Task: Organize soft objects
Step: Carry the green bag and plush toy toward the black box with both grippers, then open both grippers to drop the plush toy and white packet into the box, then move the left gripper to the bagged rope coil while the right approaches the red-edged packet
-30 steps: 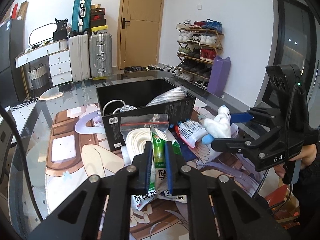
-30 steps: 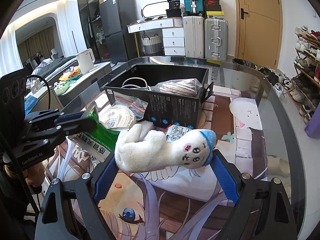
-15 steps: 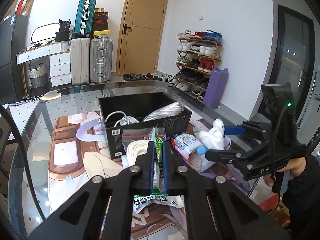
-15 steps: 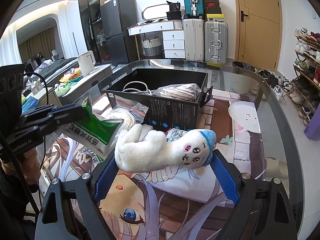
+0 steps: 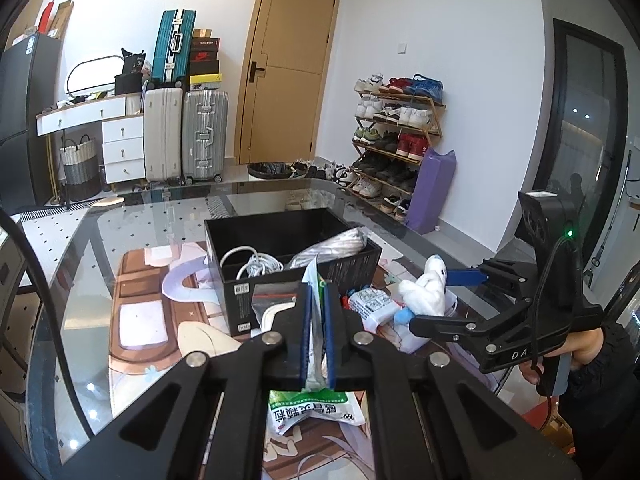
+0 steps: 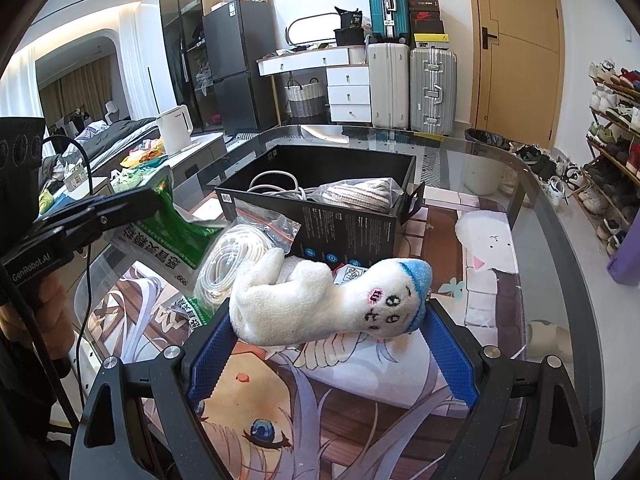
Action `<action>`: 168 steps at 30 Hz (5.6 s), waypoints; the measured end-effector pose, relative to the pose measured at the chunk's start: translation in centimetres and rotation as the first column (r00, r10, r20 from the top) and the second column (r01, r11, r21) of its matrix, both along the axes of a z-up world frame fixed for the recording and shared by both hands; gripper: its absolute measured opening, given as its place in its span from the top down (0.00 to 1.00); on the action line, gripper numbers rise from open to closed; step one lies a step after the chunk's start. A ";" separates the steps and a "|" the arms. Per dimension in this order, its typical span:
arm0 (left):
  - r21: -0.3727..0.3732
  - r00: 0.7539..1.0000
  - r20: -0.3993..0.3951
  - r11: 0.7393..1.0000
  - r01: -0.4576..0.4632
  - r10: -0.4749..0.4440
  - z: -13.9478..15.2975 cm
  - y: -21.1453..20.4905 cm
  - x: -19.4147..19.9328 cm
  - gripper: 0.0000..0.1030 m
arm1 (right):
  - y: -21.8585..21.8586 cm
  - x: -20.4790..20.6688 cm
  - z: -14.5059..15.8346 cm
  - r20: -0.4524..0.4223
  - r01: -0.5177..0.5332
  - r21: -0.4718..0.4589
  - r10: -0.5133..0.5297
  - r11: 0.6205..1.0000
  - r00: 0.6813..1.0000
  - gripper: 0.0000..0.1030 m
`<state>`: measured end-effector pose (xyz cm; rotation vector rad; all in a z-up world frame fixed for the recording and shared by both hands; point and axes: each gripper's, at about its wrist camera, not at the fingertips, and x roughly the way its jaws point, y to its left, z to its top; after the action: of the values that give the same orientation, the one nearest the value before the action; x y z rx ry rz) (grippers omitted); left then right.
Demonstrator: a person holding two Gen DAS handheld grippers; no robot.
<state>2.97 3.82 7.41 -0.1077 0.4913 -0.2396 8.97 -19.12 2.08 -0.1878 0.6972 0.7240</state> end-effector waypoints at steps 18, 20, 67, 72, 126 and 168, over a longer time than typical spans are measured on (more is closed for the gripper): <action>-0.005 0.998 0.058 1.000 -0.016 0.017 3.0 0.7 2.0 0.97 | 1.0 0.3 2.2 0.049 -0.039 0.038 0.037 0.999 0.998 0.12; -0.005 0.998 0.062 1.000 -0.019 0.019 3.3 0.8 2.6 0.97 | 1.2 0.7 2.6 0.055 -0.046 0.045 0.044 0.998 0.998 0.12; -0.063 0.999 -0.032 0.998 -0.029 0.027 1.1 2.4 12.9 0.97 | 6.5 11.5 3.9 0.000 -0.083 0.020 0.083 0.996 0.997 0.12; -0.069 0.998 -0.046 0.997 -0.035 0.032 0.6 2.8 13.5 0.97 | 6.9 11.9 3.3 -0.008 -0.083 0.016 0.083 0.996 0.997 0.12; 0.072 0.966 -0.167 0.979 -0.190 0.199 -3.5 2.0 5.8 0.00 | 2.1 4.7 -1.0 -0.046 0.055 -0.033 -0.056 0.998 0.997 0.01; 0.148 0.949 -0.252 0.977 -0.154 0.187 -6.3 -0.7 6.2 0.00 | 5.3 6.5 -6.6 -0.123 0.084 -0.196 -0.109 0.977 0.986 0.01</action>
<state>9.17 3.15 1.15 -0.0581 0.7583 -0.0223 15.44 -13.79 -4.53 -0.2799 0.8983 0.5798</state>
